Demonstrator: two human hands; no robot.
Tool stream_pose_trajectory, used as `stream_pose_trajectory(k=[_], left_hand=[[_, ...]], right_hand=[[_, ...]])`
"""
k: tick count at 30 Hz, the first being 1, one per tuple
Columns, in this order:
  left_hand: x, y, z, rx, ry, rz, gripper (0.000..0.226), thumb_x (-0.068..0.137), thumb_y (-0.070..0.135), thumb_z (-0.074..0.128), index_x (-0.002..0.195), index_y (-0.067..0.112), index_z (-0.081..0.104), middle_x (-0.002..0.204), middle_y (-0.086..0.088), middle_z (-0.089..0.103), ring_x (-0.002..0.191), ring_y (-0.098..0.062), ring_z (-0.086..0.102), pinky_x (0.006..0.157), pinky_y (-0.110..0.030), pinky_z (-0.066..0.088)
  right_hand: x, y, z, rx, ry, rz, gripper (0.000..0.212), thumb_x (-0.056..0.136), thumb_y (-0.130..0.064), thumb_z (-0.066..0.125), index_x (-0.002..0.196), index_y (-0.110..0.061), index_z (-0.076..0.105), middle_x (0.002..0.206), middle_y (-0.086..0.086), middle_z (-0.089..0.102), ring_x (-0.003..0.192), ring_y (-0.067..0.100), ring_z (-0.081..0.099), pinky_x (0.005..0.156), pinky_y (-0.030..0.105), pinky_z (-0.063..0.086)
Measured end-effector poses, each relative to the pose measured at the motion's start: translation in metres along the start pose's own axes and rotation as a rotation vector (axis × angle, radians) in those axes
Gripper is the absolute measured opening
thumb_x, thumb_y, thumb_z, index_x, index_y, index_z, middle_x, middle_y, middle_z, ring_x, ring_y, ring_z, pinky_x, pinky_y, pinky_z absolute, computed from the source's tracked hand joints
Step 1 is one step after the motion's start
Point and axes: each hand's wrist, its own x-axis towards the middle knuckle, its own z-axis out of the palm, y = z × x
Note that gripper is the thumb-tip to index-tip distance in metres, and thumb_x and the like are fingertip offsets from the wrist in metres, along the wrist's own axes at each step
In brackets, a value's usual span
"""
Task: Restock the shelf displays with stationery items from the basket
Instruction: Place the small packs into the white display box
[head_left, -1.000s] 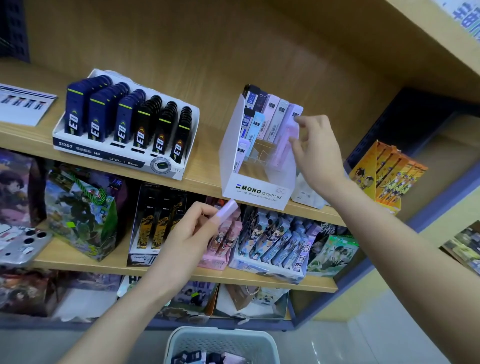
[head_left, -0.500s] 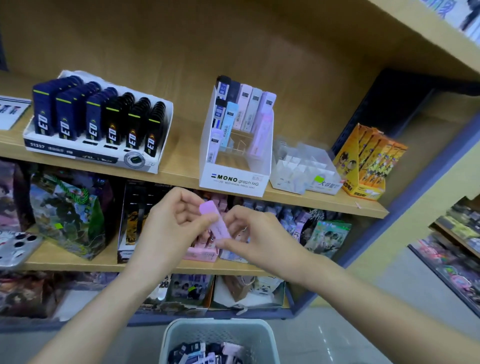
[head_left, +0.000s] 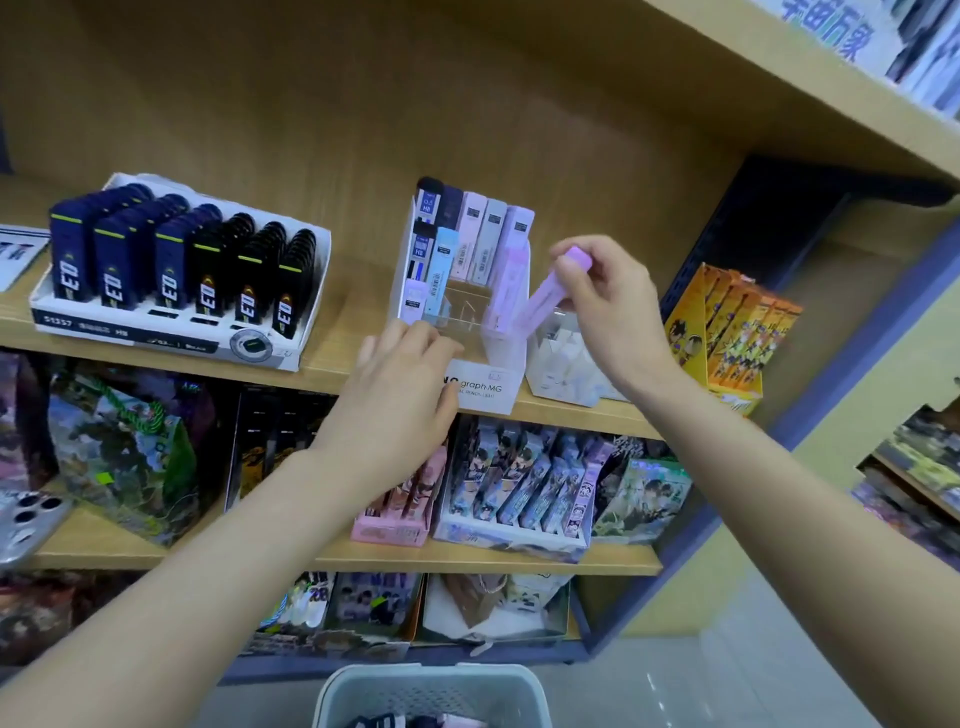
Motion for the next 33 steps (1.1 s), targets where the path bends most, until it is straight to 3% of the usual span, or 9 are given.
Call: stream_pose_trajectory(k=[3, 8, 15, 19, 23, 26, 29, 33], left_hand=[[-0.001, -0.001, 0.003, 0.021, 0.044, 0.015, 0.033, 0.097, 0.021, 0.045, 0.128, 0.012, 0.053, 0.113, -0.002, 0.046, 0.098, -0.013, 0.022, 0.080, -0.025, 0.019], [-0.002, -0.008, 0.003, 0.079, 0.046, 0.016, 0.025, 0.093, 0.019, 0.049, 0.116, 0.015, 0.059, 0.105, -0.001, 0.045, 0.098, -0.020, 0.034, 0.080, -0.027, 0.026], [-0.001, -0.015, 0.003, 0.134, 0.081, 0.056, 0.019, 0.089, 0.014, 0.055, 0.106, 0.011, 0.063, 0.093, -0.002, 0.045, 0.091, -0.021, 0.040, 0.078, -0.028, 0.026], [0.000, -0.016, 0.005, 0.148, 0.113, 0.078, 0.016, 0.087, 0.013, 0.058, 0.102, 0.010, 0.063, 0.090, -0.001, 0.045, 0.088, -0.018, 0.037, 0.076, -0.029, 0.027], [-0.001, -0.015, 0.007, 0.180, 0.112, 0.100, 0.015, 0.085, 0.012, 0.060, 0.100, 0.009, 0.063, 0.090, -0.004, 0.049, 0.087, -0.024, 0.044, 0.074, -0.034, 0.035], [-0.005, -0.015, 0.007, 0.208, 0.139, 0.123, 0.017, 0.084, 0.011, 0.060, 0.101, 0.009, 0.063, 0.092, -0.006, 0.051, 0.086, -0.025, 0.046, 0.075, -0.036, 0.037], [-0.021, -0.015, 0.012, 0.215, 0.179, 0.185, 0.019, 0.086, 0.015, 0.047, 0.097, 0.009, 0.061, 0.092, -0.007, 0.053, 0.085, -0.023, 0.042, 0.074, -0.033, 0.028], [-0.062, -0.014, 0.035, 0.158, 0.141, 0.213, 0.024, 0.084, 0.018, 0.040, 0.093, 0.009, 0.061, 0.088, -0.006, 0.055, 0.085, -0.022, 0.043, 0.076, -0.033, 0.030]], right_hand=[[0.028, 0.004, 0.006, -0.027, 0.084, -0.075, 0.016, 0.091, -0.009, 0.051, 0.095, -0.016, 0.066, 0.088, -0.012, 0.062, 0.075, -0.004, 0.053, 0.073, 0.013, 0.043], [0.051, 0.014, 0.014, -0.132, -0.058, -0.108, 0.015, 0.086, -0.008, 0.063, 0.098, -0.015, 0.066, 0.087, -0.004, 0.062, 0.070, 0.000, 0.052, 0.068, 0.008, 0.042], [0.059, 0.026, 0.017, -0.346, -0.202, -0.126, 0.018, 0.079, -0.009, 0.073, 0.090, -0.016, 0.060, 0.088, 0.000, 0.059, 0.078, 0.012, 0.055, 0.077, 0.024, 0.049], [0.060, 0.027, 0.023, -0.449, -0.185, -0.178, 0.028, 0.078, -0.011, 0.074, 0.102, -0.012, 0.061, 0.096, -0.004, 0.048, 0.083, 0.011, 0.051, 0.080, 0.025, 0.046], [0.053, 0.031, 0.025, -0.505, -0.142, -0.204, 0.037, 0.085, -0.016, 0.069, 0.118, -0.011, 0.055, 0.113, 0.001, 0.051, 0.091, 0.010, 0.051, 0.082, 0.031, 0.048], [0.040, 0.035, 0.025, -0.523, -0.070, -0.201, 0.034, 0.093, -0.021, 0.058, 0.125, -0.012, 0.052, 0.121, 0.002, 0.052, 0.104, 0.013, 0.052, 0.076, 0.022, 0.039], [0.012, 0.044, 0.019, -0.498, -0.019, -0.231, 0.027, 0.097, -0.022, 0.051, 0.121, -0.011, 0.052, 0.117, 0.003, 0.053, 0.104, 0.014, 0.052, 0.076, 0.018, 0.033], [-0.042, 0.069, 0.006, -0.541, -0.007, -0.318, 0.020, 0.097, -0.022, 0.048, 0.110, -0.010, 0.056, 0.102, 0.003, 0.055, 0.090, 0.014, 0.048, 0.071, 0.025, 0.036]])
